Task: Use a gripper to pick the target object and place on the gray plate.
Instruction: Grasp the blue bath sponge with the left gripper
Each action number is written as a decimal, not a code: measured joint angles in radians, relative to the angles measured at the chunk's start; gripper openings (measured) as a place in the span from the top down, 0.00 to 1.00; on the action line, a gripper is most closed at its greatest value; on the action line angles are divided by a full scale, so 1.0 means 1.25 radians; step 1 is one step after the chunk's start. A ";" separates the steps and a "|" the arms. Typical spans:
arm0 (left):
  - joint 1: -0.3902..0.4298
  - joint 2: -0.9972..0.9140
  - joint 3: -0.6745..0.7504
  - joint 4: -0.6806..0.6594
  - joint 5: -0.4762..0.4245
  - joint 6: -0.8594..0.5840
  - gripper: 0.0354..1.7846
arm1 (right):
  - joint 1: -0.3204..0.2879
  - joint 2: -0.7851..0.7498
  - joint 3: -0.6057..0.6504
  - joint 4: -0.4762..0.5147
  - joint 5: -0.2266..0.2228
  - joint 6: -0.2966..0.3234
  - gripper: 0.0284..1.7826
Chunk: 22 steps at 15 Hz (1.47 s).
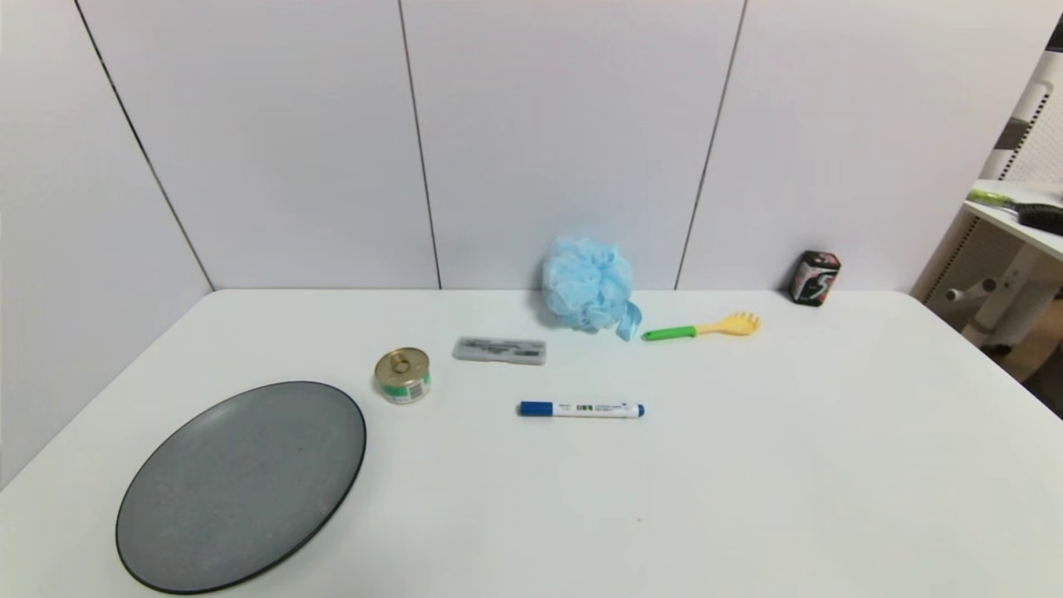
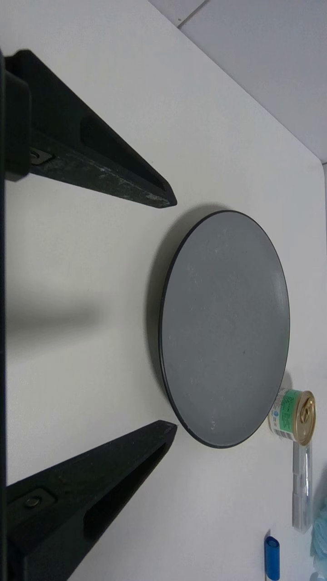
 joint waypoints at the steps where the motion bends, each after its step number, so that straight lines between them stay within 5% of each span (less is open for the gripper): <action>1: 0.000 0.000 0.000 0.000 0.000 0.000 0.06 | 0.000 0.000 0.000 0.000 0.000 0.000 0.04; 15: 0.001 0.014 -0.006 0.005 0.002 0.005 0.06 | 0.000 0.000 0.001 0.000 0.000 0.001 0.04; 22: -0.008 0.293 -0.255 0.028 -0.032 0.094 0.06 | 0.000 0.000 0.001 0.000 0.000 0.001 0.04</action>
